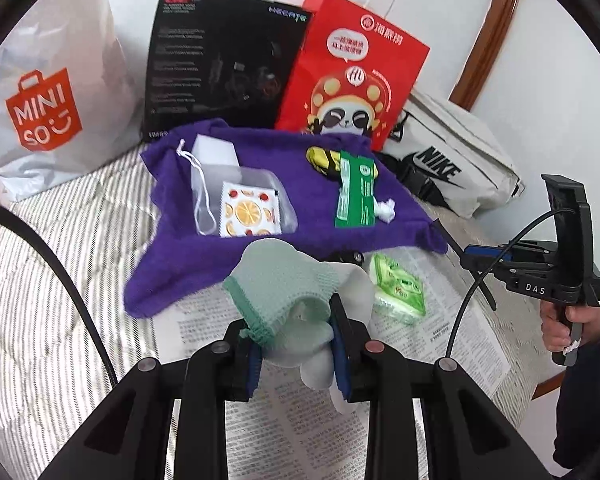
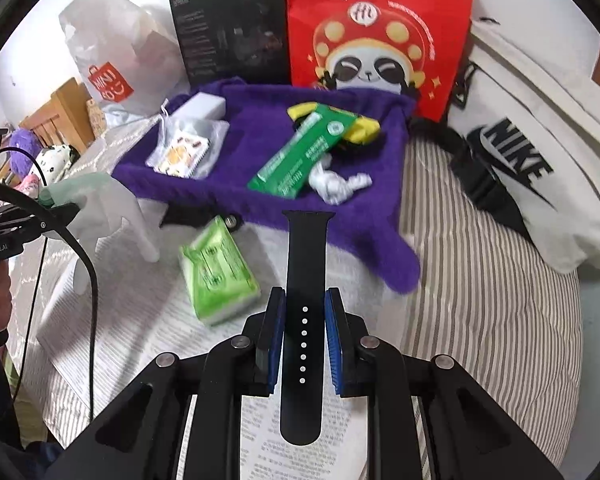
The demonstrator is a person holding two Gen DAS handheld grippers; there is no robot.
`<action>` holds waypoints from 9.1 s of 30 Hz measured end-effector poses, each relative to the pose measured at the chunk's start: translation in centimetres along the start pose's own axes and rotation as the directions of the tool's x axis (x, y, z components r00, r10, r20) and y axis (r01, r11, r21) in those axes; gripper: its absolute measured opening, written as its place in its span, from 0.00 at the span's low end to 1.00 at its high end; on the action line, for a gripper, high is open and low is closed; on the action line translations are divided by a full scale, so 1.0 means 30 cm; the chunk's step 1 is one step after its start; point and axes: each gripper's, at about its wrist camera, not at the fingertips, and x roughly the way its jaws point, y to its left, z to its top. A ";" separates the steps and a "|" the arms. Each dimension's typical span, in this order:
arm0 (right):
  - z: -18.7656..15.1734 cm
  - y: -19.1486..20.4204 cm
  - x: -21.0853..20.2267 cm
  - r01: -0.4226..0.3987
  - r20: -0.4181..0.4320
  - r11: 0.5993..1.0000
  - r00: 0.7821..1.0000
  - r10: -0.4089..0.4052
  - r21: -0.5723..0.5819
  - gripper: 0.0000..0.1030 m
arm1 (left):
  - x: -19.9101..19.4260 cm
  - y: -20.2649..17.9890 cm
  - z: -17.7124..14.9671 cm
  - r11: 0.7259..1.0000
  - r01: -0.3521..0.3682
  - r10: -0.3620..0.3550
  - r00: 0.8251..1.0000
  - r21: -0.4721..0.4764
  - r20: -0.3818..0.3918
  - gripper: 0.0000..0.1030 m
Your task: Organize soft objects
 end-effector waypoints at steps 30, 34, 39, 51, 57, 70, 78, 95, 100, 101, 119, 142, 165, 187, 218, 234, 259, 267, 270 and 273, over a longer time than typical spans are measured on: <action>0.411 0.084 0.240 -0.143 0.043 0.988 0.988 0.145 -0.057 0.19 | 0.186 0.045 0.329 1.000 0.004 -0.004 1.000 0.001 0.029 0.26; 0.450 0.103 0.319 -0.173 0.021 0.983 0.984 0.175 -0.059 0.19 | 0.247 0.072 0.341 1.000 0.004 -0.004 1.000 -0.018 0.011 0.26; 0.474 0.122 0.413 -0.174 -0.013 0.983 0.985 0.173 -0.062 0.19 | 0.303 0.106 0.342 0.999 -0.017 0.016 1.000 -0.030 -0.010 0.26; 0.474 0.144 0.521 -0.173 -0.065 0.983 0.984 0.168 -0.069 0.20 | 0.402 0.123 0.303 1.000 -0.027 0.026 0.997 -0.012 -0.075 0.29; 0.475 0.127 0.535 -0.182 -0.068 0.982 0.982 0.178 -0.056 0.20 | 0.410 0.116 0.311 0.999 -0.033 0.033 0.996 -0.003 -0.083 0.30; 0.468 0.049 0.417 -0.162 -0.010 0.986 0.987 0.162 -0.040 0.31 | 0.483 0.063 0.383 1.000 -0.021 0.022 0.996 0.010 -0.092 0.36; 0.408 -0.020 0.347 -0.139 0.010 0.990 0.990 0.139 0.003 0.31 | 0.527 -0.004 0.372 0.994 -0.059 0.071 0.988 0.089 -0.136 0.52; 0.234 -0.018 0.155 -0.104 0.054 0.994 0.993 0.104 0.010 0.33 | 0.282 -0.039 0.257 0.985 -0.114 0.127 0.987 0.130 -0.098 0.76; 0.139 0.038 0.130 -0.130 0.049 0.991 0.990 0.131 -0.019 0.46 | 0.222 -0.019 0.208 0.992 -0.097 0.104 0.991 0.079 -0.080 0.76; 0.117 0.056 0.129 -0.149 0.051 0.988 0.987 0.151 -0.031 0.52 | 0.211 -0.015 0.195 0.993 -0.092 0.097 0.992 0.070 -0.077 0.76; -0.044 0.168 0.256 -0.106 -0.005 0.982 0.994 0.106 -0.157 0.60 | 0.262 -0.070 0.026 0.995 -0.021 0.032 0.993 0.095 -0.116 0.76; -0.269 -0.152 0.076 -0.022 0.051 0.987 0.999 0.014 0.159 0.60 | 0.398 -0.201 0.038 0.954 0.077 -0.030 0.986 0.290 -0.163 0.74; -0.279 -0.142 0.067 -0.046 0.055 0.984 0.998 0.037 0.171 0.60 | 0.424 -0.309 0.031 0.904 0.083 -0.009 0.984 0.420 -0.176 0.71; -0.291 -0.152 0.055 -0.059 0.049 0.982 0.997 0.051 0.181 0.60 | 0.506 -0.404 0.041 0.853 0.084 0.019 0.981 0.514 -0.191 0.21; -0.170 -0.053 0.002 -0.049 0.073 0.992 0.997 0.041 0.114 0.59 | 0.322 -0.250 -0.018 0.953 0.029 0.001 0.995 0.302 -0.098 0.20; -0.033 0.010 0.045 -0.090 0.089 0.994 0.992 0.084 0.063 0.59 | 0.234 -0.189 0.038 0.966 -0.016 0.028 0.999 0.259 -0.044 0.20; 0.292 -0.113 0.226 0.007 0.128 0.993 0.992 -0.022 0.115 0.59 | 0.350 -0.139 0.288 0.970 -0.022 0.027 0.999 0.240 -0.018 0.20; 0.304 -0.122 0.336 0.013 0.101 0.993 0.995 -0.025 0.117 0.59 | 0.437 -0.108 0.332 0.976 -0.028 0.035 0.999 0.216 -0.032 0.20; 0.299 -0.121 0.363 0.013 0.093 0.994 0.995 -0.023 0.109 0.59 | 0.482 -0.098 0.322 0.974 -0.038 0.049 0.998 0.223 -0.044 0.21; 0.296 -0.116 0.372 0.021 0.094 0.995 0.995 -0.029 0.093 0.59 | 0.523 -0.090 0.301 0.973 -0.040 0.056 0.996 0.229 -0.065 0.21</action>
